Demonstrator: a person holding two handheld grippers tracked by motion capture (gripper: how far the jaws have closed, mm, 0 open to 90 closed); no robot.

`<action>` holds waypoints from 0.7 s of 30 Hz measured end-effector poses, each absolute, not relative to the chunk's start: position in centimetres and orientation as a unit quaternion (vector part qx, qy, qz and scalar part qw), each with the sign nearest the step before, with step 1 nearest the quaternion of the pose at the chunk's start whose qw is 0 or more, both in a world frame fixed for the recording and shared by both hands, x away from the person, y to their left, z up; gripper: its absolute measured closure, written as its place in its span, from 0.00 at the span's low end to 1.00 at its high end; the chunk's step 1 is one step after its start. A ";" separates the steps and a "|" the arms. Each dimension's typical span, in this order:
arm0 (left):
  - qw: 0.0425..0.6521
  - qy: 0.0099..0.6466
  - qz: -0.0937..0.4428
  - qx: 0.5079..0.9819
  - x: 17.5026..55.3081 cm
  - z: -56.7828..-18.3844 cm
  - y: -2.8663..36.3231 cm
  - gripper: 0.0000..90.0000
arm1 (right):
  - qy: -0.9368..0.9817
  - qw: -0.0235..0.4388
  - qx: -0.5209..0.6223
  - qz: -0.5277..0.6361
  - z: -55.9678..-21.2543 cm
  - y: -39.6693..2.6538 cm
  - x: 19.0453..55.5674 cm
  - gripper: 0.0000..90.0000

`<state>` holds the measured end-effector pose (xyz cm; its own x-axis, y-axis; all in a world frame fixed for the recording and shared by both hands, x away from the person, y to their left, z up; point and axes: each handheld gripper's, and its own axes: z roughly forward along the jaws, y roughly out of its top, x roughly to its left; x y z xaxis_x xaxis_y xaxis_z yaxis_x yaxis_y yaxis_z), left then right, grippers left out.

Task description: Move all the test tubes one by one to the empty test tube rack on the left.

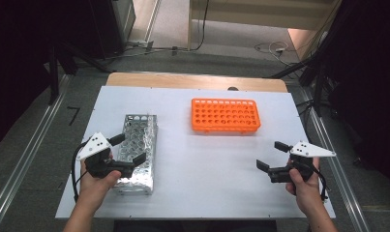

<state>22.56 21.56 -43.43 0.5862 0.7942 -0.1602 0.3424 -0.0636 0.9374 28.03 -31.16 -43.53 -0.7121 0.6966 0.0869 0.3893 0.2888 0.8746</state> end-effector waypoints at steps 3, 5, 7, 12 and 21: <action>0.550 0.409 0.208 0.698 22.0 -43.7 22.0 0.00 | 0.787 0.158 0.345 0.486 -43.6 -31.3 28.1 0.00; 0.548 0.410 0.208 0.699 21.7 -43.8 22.2 0.00 | 0.787 0.158 0.345 0.487 -43.7 -31.3 28.1 0.00; 0.548 0.411 0.209 0.698 21.4 -44.0 22.5 0.00 | 0.787 0.158 0.344 0.487 -43.7 -31.4 28.1 0.00; 0.551 0.413 0.213 0.693 20.7 -44.2 23.2 0.00 | 0.786 0.161 0.347 0.486 -43.8 -31.6 28.2 0.00; 0.553 0.413 0.214 0.691 19.6 -44.9 24.6 0.00 | 0.782 0.165 0.350 0.488 -44.1 -32.6 28.3 0.00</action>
